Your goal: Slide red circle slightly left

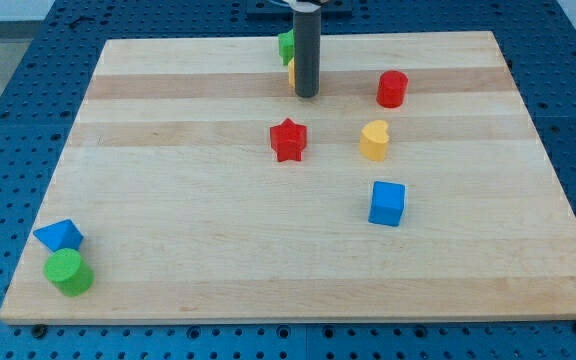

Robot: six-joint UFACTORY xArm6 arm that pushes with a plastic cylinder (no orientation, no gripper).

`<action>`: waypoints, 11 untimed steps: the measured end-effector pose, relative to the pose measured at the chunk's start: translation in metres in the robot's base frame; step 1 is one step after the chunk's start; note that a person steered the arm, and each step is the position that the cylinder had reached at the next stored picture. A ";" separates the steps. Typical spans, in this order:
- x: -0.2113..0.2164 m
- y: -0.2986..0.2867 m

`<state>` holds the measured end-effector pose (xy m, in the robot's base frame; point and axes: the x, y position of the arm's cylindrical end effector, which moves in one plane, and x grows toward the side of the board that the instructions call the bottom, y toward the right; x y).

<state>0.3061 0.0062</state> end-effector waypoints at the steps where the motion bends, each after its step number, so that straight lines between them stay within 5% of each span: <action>1: -0.006 -0.007; 4: -0.017 -0.011; 7: 0.069 0.082; 9: 0.035 0.168; 11: 0.002 0.136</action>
<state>0.3077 0.1421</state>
